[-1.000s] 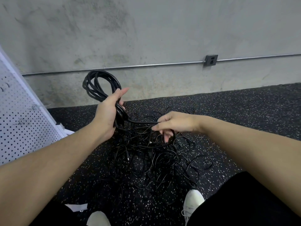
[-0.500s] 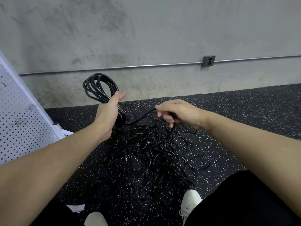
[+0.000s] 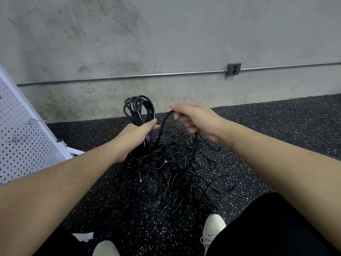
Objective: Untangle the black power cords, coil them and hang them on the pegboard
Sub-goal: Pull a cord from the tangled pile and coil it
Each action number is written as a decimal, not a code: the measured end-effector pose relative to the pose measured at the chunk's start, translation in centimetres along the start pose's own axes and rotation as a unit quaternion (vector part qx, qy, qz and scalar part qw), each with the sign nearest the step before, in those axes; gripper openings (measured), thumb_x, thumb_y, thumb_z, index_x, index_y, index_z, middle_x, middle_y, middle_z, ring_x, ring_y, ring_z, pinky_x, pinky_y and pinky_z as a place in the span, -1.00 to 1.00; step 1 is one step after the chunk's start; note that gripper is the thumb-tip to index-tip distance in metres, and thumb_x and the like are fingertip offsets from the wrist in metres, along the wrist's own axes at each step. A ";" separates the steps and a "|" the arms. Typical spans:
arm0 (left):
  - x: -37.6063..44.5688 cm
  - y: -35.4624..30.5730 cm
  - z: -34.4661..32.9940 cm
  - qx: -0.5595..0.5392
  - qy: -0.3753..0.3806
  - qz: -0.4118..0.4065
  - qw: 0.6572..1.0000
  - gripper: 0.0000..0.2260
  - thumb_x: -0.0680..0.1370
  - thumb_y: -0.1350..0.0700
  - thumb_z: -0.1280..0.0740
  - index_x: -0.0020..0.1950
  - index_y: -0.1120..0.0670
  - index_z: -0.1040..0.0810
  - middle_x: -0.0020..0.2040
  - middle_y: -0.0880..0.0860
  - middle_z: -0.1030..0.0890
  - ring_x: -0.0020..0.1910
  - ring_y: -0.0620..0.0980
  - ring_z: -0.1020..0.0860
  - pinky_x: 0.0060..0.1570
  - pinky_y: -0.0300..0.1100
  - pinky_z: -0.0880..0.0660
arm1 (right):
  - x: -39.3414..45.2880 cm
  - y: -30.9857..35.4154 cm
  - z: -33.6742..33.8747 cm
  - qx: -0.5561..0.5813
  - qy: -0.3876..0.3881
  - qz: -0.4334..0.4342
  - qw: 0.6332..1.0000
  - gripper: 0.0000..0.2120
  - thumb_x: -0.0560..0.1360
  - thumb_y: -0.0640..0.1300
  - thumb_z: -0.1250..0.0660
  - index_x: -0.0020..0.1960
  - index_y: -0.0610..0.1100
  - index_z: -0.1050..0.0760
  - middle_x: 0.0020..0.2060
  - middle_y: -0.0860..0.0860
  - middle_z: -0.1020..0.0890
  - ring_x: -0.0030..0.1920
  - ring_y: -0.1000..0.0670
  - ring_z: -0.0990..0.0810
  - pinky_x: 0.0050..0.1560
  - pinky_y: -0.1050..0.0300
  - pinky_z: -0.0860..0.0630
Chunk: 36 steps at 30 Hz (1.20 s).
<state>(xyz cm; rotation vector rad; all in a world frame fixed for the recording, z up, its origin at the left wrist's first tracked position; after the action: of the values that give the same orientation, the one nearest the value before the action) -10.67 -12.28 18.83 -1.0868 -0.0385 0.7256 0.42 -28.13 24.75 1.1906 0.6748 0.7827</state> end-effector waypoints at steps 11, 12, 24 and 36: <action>-3.1 -3.2 -2.6 0.044 0.124 -0.134 0.982 -0.59 0.45 -0.48 -0.22 0.14 -0.33 -0.64 0.33 -0.18 -0.60 0.38 -0.08 -0.47 0.52 0.15 -0.26 | -0.4 1.0 1.3 -0.008 -0.129 0.063 0.990 -0.65 0.50 0.03 -0.50 -0.24 -0.13 -0.41 -0.52 0.06 -0.36 -0.53 0.08 -0.26 -0.52 0.24 -0.23; -3.3 -3.2 -3.1 0.063 0.141 -0.144 0.978 -0.69 0.49 -0.36 -0.35 0.15 -0.29 -0.66 0.30 -0.18 -0.61 0.32 -0.15 -0.51 0.49 0.05 -0.33 | -0.4 1.0 1.3 0.001 -0.135 0.059 0.989 -0.63 0.49 0.01 -0.51 -0.26 -0.11 -0.37 -0.53 0.10 -0.38 -0.55 0.11 -0.25 -0.52 0.26 -0.20; -3.1 -2.2 -2.5 0.084 0.139 -0.165 0.973 -0.64 0.61 0.22 -0.23 0.08 -0.14 -0.75 -0.32 -0.30 -0.59 -0.20 -0.36 -0.53 0.00 -0.24 -0.40 | 0.0 0.2 1.2 0.072 -0.103 0.043 0.991 -0.92 0.52 -0.01 -0.47 -0.02 0.03 -0.71 0.04 0.17 -0.72 0.16 0.15 -0.60 0.20 0.05 -0.47; -4.5 -4.1 -4.8 0.079 0.155 -0.291 0.941 -0.75 0.39 0.09 -0.23 -0.18 -0.10 -0.72 -0.15 0.36 -0.54 -0.24 0.26 -0.46 -0.23 0.01 -0.38 | 0.6 -0.9 -0.7 0.306 -0.151 -0.080 0.936 -0.49 0.70 0.20 -0.02 0.11 -0.19 -0.52 -0.26 -0.15 -0.69 -0.25 -0.12 -0.69 -0.04 -0.10 -0.69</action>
<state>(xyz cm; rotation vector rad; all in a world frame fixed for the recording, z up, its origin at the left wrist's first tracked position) -10.20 -19.65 21.22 -0.9547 -0.0302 0.0201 0.36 -27.43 23.65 1.7519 0.7701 0.2338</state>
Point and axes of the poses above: each hand's wrist, its own x-axis towards the middle knuckle, its own z-axis out of the back of the hand, y = z × x, the point moved 6 cm from there along x, towards the middle knuckle
